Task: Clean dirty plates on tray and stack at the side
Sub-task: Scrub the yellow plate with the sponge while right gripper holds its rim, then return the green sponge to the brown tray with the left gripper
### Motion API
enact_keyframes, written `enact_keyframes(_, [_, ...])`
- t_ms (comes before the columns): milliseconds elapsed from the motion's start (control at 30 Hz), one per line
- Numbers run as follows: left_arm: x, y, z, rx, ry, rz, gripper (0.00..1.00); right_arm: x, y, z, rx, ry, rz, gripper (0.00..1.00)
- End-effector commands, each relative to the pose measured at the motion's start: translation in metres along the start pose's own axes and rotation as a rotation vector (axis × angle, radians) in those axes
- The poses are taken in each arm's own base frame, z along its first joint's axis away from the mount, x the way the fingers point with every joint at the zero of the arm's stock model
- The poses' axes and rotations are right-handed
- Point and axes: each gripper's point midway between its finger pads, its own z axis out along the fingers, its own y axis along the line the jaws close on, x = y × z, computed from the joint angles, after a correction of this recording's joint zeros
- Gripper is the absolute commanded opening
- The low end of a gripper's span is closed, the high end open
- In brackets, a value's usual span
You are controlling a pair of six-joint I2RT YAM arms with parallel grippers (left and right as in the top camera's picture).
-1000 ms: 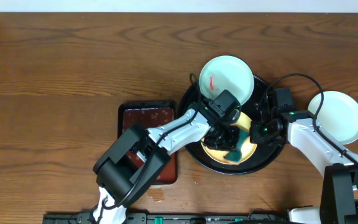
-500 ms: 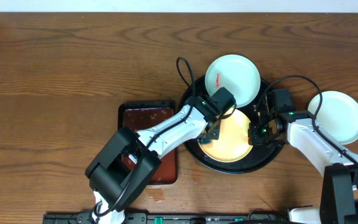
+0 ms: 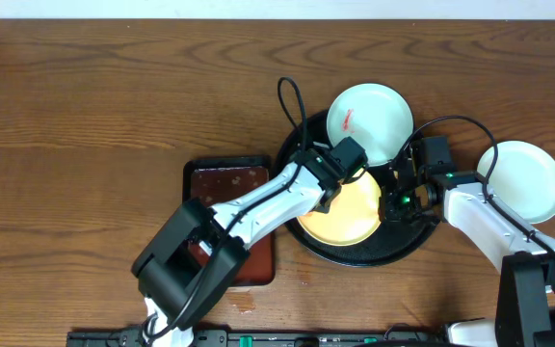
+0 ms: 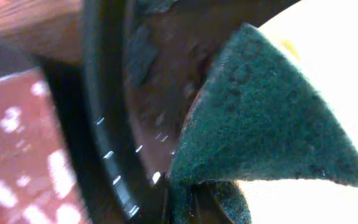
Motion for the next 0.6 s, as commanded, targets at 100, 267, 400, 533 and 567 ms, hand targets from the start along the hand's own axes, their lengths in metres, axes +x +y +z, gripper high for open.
enact_keyframes(100, [-0.011, 0.051, -0.055, 0.019, -0.054, -0.122, 0.08, 0.003, -0.037, -0.001, 0.191, 0.003, -0.023, 0.01])
enact_keyframes(267, [-0.012, 0.081, -0.096, 0.129, -0.075, -0.232, 0.08, -0.018, -0.027, -0.018, 0.178, -0.068, -0.039, 0.01])
enact_keyframes(400, [-0.003, 0.117, -0.103, 0.138, -0.025, -0.33, 0.08, -0.038, -0.015, -0.048, 0.175, -0.143, -0.055, 0.01])
enact_keyframes(533, [0.012, 0.144, -0.086, 0.093, 0.05, -0.401, 0.08, -0.055, -0.002, -0.088, 0.225, -0.238, -0.115, 0.01])
enact_keyframes(567, [0.016, 0.148, -0.08, 0.084, 0.064, -0.414, 0.08, -0.059, 0.004, -0.099, 0.237, -0.266, -0.143, 0.01])
